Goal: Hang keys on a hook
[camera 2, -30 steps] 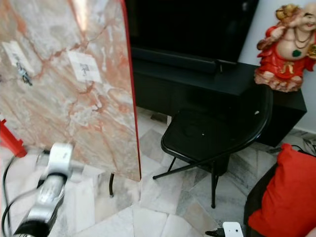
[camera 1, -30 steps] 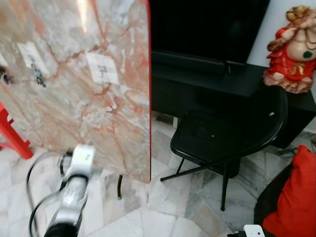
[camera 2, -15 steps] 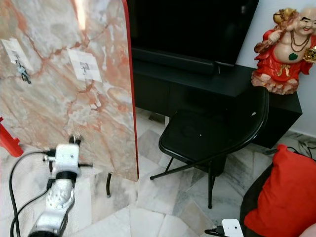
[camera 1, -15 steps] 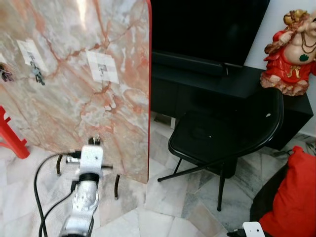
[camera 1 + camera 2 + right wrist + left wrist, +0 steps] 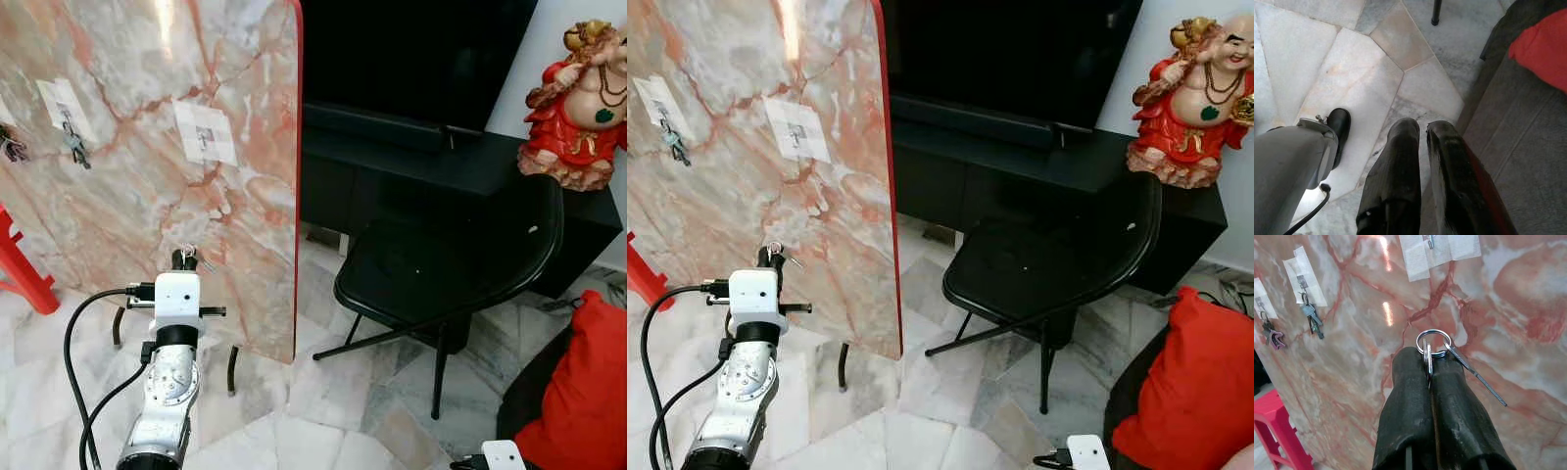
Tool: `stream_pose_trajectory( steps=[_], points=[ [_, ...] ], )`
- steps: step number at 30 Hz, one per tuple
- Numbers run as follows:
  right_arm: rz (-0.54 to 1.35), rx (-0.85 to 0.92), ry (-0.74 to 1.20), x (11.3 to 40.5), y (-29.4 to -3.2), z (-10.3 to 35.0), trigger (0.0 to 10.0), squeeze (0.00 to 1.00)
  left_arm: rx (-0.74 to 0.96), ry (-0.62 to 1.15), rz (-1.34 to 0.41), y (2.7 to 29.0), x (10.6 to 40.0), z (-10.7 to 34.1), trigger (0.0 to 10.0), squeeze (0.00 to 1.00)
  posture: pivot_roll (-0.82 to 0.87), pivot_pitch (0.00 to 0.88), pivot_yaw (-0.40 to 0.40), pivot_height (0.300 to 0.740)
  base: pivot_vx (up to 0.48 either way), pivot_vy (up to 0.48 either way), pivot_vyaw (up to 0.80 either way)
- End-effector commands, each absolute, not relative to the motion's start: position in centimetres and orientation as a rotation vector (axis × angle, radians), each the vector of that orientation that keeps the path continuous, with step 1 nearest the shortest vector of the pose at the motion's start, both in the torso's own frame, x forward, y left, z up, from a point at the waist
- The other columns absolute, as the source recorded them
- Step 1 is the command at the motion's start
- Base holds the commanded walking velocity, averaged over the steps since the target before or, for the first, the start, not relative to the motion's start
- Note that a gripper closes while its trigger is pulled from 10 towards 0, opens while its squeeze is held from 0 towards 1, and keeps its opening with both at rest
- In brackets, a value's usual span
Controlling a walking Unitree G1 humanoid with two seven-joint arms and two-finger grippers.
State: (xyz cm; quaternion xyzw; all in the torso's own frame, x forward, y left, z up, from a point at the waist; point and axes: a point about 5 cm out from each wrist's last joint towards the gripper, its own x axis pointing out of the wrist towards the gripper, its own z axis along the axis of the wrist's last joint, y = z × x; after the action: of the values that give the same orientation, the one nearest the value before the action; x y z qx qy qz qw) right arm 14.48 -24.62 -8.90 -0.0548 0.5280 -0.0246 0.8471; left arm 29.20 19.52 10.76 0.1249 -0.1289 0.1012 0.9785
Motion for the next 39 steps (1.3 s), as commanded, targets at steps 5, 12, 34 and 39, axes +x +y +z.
stream_pose_trajectory(
  steps=[5, 12, 34, 39],
  points=[
    [-0.052, -0.119, 1.105, 14.5, -24.8, -8.8, 10.0, 0.00, 0.209, -0.250, 0.215, 19.9, 29.3, 10.9, 10.0, 0.00, 0.04, 0.000, -0.061, 0.740, 0.000, 0.000, 0.64],
    [-0.052, -0.124, 1.106, 14.5, -24.8, -8.8, 10.0, 0.00, 0.197, -0.257, 0.180, 19.7, 29.5, 11.2, 10.0, 0.00, 0.04, 0.000, -0.061, 0.740, 0.177, 0.000, 0.00],
    [-0.025, -0.129, 1.103, 14.7, -24.6, -8.8, 10.0, 0.00, 0.170, -0.275, 0.123, 19.1, 30.0, 11.9, 10.0, 0.00, 0.04, 0.000, -0.058, 0.740, 0.321, 0.000, 0.00],
    [-0.022, -0.128, 1.103, 14.7, -24.5, -8.8, 10.0, 0.00, 0.168, -0.281, 0.114, 18.9, 30.0, 12.0, 10.0, 0.00, 0.04, 0.000, -0.056, 0.740, 0.352, 0.000, 0.00]
  ],
)
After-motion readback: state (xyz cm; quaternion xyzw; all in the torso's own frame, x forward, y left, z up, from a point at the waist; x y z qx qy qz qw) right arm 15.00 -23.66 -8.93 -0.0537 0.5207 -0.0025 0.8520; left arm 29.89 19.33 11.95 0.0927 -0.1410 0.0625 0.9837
